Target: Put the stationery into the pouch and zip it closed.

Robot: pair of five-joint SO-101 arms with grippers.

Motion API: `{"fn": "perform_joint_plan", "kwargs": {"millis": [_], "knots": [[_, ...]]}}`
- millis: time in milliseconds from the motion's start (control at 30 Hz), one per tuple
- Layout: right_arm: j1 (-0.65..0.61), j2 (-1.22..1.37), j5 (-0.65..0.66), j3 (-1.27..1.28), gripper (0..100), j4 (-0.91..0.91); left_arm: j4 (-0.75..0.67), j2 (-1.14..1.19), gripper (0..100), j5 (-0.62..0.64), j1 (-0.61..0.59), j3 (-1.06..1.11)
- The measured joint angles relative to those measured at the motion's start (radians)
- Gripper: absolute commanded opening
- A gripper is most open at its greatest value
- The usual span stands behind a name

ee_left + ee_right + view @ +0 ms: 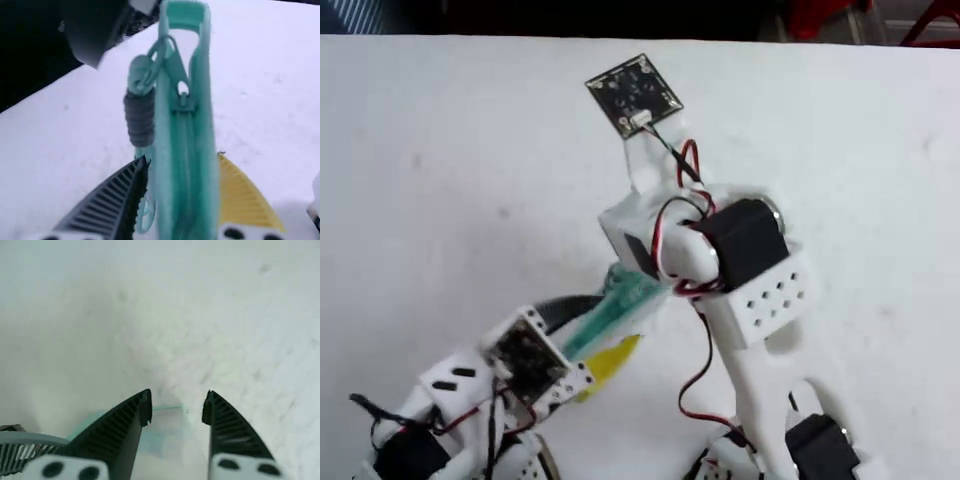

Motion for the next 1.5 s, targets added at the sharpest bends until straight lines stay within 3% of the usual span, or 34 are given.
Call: {"fn": "perform_joint_plan", "kwargs": {"millis": [67,200,300,667,833,933,1133,1500], "knots": [[0.002,-0.009,0.000,0.006,16.6,0.003,0.000,0.000,1,-0.008,0.057,0.023],[0.000,-0.034,0.000,0.040,16.6,0.006,-0.028,0.000,2,-0.110,0.163,0.069],[0.002,-0.051,0.000,0.060,16.6,0.006,-0.081,0.000,2,-0.143,0.152,0.103],[0.000,-0.135,0.002,0.069,16.4,0.003,-0.250,0.015,2,-0.153,-0.305,0.132],[0.006,-0.157,0.000,0.071,16.6,0.002,-0.296,0.012,2,-0.193,-0.408,0.130],[0.002,-0.157,0.000,0.071,16.6,0.002,-0.308,-0.002,2,-0.295,-0.381,0.199],[0.002,-0.158,0.000,0.098,24.5,0.005,-0.390,-0.005,2,-0.543,-0.152,0.351],[0.002,-0.157,0.021,0.104,28.8,0.011,-0.321,-0.005,2,-0.555,-0.132,0.388]]}}
